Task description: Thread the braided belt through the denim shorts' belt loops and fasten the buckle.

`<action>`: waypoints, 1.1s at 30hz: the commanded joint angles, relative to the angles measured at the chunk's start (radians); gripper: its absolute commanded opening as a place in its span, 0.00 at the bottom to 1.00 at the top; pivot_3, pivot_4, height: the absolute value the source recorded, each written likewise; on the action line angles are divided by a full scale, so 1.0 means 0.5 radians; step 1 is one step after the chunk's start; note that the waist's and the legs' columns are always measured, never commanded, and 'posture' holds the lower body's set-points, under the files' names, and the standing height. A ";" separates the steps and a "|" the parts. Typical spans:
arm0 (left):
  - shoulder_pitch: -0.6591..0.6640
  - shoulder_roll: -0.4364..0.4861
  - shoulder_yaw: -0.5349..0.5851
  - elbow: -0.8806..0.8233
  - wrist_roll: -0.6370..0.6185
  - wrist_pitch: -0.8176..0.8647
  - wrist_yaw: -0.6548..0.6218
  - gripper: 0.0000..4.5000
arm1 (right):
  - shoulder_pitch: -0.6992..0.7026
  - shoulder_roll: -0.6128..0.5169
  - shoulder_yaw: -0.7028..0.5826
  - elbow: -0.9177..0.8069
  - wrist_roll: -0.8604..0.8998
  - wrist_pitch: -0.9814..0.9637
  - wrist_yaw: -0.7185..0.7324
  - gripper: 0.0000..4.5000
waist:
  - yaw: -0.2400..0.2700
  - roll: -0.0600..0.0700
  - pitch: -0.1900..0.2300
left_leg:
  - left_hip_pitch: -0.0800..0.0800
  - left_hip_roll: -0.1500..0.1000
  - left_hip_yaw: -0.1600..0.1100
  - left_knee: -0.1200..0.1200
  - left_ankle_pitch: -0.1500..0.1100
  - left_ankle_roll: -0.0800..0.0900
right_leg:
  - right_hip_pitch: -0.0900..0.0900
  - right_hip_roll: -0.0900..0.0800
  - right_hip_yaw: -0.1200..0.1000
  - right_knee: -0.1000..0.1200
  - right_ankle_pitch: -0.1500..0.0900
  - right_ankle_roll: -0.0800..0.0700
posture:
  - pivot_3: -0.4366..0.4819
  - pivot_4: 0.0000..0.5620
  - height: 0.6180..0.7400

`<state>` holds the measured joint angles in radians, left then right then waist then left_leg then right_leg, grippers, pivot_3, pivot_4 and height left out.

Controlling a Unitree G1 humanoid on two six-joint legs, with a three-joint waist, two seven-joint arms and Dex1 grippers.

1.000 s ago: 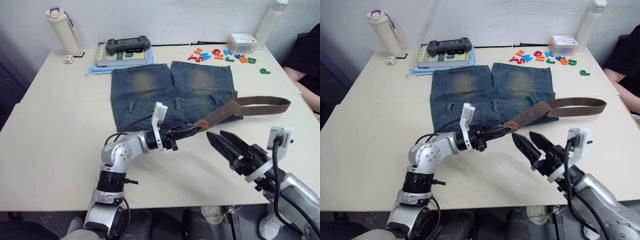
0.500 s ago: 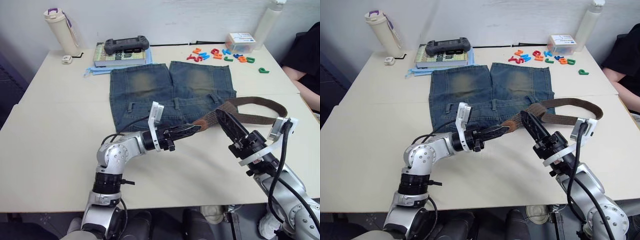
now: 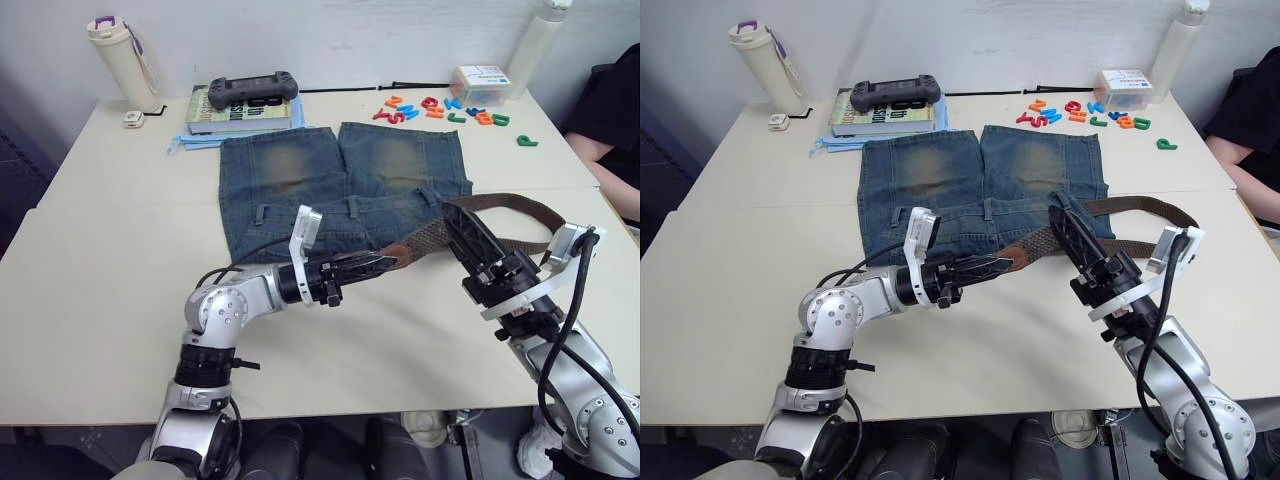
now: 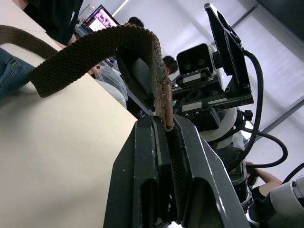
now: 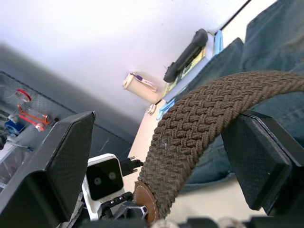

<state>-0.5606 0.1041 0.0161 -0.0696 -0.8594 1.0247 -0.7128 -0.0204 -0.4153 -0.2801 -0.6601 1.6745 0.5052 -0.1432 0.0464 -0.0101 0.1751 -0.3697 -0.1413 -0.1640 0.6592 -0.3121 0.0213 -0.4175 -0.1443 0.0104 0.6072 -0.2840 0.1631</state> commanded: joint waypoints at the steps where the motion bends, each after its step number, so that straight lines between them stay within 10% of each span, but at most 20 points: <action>1: -0.005 0.008 -0.019 -0.076 -0.038 -0.027 -0.029 0.00 | -0.020 -0.005 -0.007 -0.045 0.047 -0.039 0.021 0.88 | -0.001 0.000 0.000 | 0.000 0.000 0.000 0.000 0.000 0.000 | 0.000 0.000 0.000 0.000 0.000 0.000 | 0.48 0.27 0.93; 10: -0.008 0.025 -0.033 -0.067 -0.032 -0.038 -0.036 0.00 | -0.028 -0.011 -0.014 -0.043 0.033 -0.050 0.026 0.01 | -0.001 0.000 0.000 | 0.000 0.000 0.000 0.000 0.000 0.000 | 0.000 0.000 0.000 0.000 0.000 0.000 | 0.48 0.27 0.93; 16: -0.021 0.025 -0.043 -0.053 0.011 -0.079 -0.019 0.00 | -0.031 -0.014 -0.008 -0.042 0.013 -0.047 0.018 0.01 | -0.001 0.000 0.000 | 0.000 0.000 0.000 -0.001 0.000 0.000 | -0.001 0.000 0.000 0.000 0.000 0.000 | 0.48 0.27 0.93; 24: -0.024 0.060 -0.109 -0.065 0.183 -0.297 0.011 0.75 | -0.109 0.020 -0.034 0.016 -0.126 -0.119 -0.059 0.00 | -0.002 0.000 0.000 | 0.000 0.000 0.000 -0.001 0.000 0.000 | -0.001 0.000 0.000 0.000 0.000 0.000 | 0.48 0.27 0.93; 33: 0.269 0.278 -0.360 -0.157 0.825 -0.964 0.089 0.75 | -0.649 0.003 -0.135 0.566 -0.453 -0.226 -0.220 0.00 | -0.041 0.003 -0.001 | 0.000 0.000 0.004 -0.007 0.000 0.000 | -0.004 0.000 0.003 -0.001 -0.001 -0.001 | 0.48 0.27 0.93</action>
<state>-0.4369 0.2392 -0.1316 -0.1116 -0.5115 0.6189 -0.6792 -0.3298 -0.4080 -0.3265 -0.3871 1.4711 0.4079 -0.2489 0.0257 -0.0088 0.1745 -0.3696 -0.1413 -0.1620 0.6545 -0.3119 0.0214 -0.4199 -0.1444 0.0122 0.6067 -0.2843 0.1624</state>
